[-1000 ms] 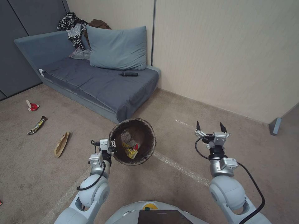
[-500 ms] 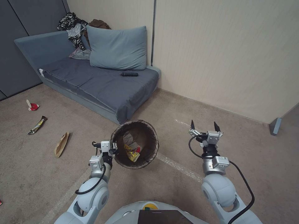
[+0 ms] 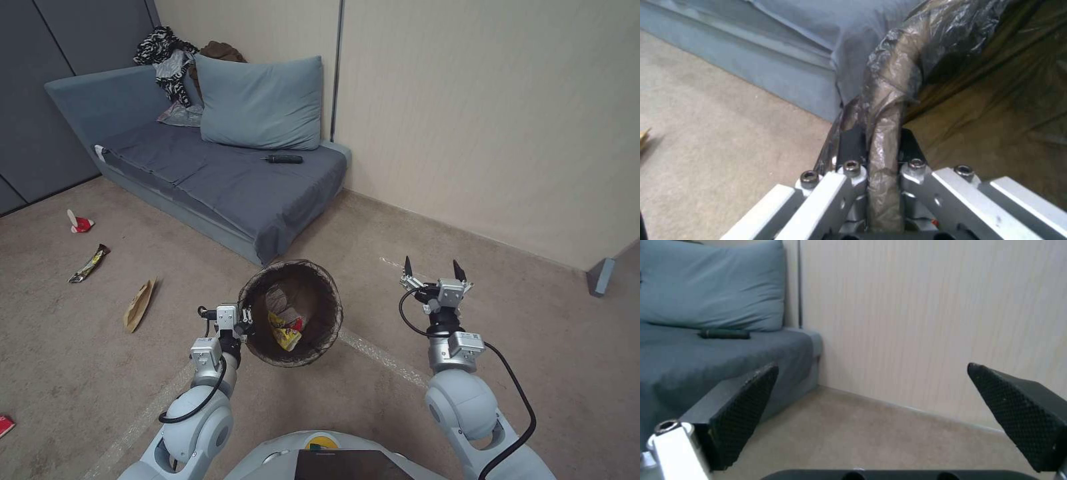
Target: Pick up the trash bin, then pick up the garbage from the floor and place it into the trash bin.
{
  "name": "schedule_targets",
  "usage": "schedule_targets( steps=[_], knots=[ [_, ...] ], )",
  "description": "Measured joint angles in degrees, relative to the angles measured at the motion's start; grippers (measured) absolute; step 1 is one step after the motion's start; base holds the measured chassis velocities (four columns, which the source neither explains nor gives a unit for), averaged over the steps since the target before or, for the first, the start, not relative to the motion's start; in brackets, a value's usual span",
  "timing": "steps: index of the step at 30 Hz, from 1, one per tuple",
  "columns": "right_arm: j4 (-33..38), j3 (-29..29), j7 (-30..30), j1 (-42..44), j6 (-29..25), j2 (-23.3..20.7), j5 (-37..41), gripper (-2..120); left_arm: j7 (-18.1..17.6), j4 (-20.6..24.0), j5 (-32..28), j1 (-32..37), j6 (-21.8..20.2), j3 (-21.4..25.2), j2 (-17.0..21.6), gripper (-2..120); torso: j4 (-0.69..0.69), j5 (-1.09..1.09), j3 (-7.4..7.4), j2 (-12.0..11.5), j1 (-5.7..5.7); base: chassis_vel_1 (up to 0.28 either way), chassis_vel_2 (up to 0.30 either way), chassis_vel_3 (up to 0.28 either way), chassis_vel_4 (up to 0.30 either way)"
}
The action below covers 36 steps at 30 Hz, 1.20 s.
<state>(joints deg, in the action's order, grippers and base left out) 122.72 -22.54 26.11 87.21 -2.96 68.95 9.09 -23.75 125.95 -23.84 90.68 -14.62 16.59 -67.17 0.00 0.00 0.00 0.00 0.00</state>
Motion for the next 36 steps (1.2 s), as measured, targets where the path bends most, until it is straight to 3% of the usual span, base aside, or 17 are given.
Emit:
schedule_targets(
  steps=[36],
  knots=[
    [-0.77, 2.84, 0.21, -0.90, 0.08, -0.29, -0.40, 100, 0.25, 0.82, 0.08, 1.13, 0.07, 1.56, -0.67, 2, 0.00, 0.00, 0.00, 0.00, 0.00, 0.038, 0.039, 0.039, 0.039]
  ],
)
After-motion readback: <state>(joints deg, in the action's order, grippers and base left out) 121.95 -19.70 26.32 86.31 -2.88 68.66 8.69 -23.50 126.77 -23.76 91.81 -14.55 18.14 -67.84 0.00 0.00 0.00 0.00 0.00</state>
